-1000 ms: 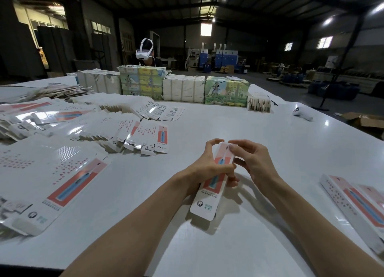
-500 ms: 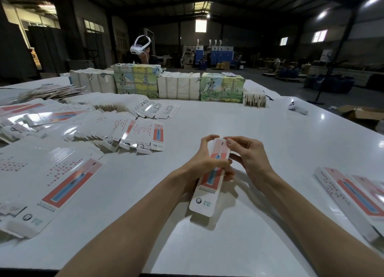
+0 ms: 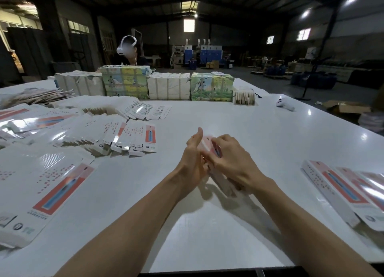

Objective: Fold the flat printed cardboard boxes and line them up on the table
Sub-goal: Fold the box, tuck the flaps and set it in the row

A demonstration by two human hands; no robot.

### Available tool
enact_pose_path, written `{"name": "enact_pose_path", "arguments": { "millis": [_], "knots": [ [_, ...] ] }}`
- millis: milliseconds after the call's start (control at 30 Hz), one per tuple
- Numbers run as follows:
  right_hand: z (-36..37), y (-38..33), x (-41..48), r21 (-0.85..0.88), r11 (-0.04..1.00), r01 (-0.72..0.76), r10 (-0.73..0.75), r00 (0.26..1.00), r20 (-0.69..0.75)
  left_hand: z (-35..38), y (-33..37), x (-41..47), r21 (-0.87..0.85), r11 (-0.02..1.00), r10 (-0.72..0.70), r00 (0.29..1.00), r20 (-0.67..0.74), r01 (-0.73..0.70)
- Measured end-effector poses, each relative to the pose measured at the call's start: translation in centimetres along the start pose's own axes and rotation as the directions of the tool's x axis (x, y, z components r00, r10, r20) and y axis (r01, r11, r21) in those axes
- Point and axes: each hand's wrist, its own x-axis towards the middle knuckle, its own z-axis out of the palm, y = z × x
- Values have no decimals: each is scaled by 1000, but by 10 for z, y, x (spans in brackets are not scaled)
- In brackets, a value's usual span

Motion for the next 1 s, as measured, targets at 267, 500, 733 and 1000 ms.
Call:
{"name": "enact_pose_path", "arguments": {
  "millis": [267,500,733,1000],
  "knots": [
    [-25,19,-34,-53,995,-83,86,995,59,-5,-12,5,276,961,5,1000,12,-8],
    [-54,61,-80,-367,868,-336,384,921,65,-7,-13,6,318,947,70,994,-83,-40],
    [-91,87,-112,-598,684,-418,508,861,-20,-2,-14,0,409,913,11,1000,-27,1],
    [-103,82,-111,-735,560,-381,497,865,-70,-5,-15,3,463,886,22,1000,-16,-12]
  ]
}}
